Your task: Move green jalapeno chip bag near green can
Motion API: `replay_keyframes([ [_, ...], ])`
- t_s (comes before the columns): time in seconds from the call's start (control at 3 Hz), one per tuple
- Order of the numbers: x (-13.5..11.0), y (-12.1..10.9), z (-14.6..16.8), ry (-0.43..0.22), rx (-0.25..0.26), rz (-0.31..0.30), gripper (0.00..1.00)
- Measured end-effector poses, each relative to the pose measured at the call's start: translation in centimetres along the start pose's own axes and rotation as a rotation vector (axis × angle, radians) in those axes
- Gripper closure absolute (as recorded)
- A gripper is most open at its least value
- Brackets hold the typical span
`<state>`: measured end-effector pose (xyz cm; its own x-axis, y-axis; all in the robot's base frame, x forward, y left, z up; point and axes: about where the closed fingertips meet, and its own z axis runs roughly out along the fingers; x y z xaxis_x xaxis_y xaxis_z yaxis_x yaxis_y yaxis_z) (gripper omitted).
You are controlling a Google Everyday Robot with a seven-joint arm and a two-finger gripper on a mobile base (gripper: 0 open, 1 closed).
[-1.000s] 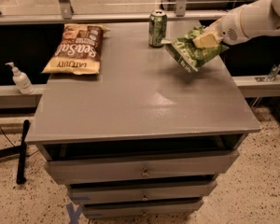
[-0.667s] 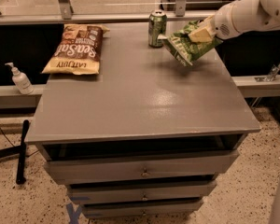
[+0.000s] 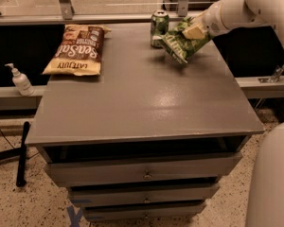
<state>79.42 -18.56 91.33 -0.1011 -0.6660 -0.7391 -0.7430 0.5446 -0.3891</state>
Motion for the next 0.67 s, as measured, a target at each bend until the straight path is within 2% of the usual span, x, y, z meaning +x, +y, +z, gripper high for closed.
replay_keyframes([
  [0.33, 0.06, -0.17, 1.27, 0.022, -0.002, -0.037, 0.83],
  [0.67, 0.49, -0.23, 1.84, 0.041, -0.004, -0.056, 0.59],
])
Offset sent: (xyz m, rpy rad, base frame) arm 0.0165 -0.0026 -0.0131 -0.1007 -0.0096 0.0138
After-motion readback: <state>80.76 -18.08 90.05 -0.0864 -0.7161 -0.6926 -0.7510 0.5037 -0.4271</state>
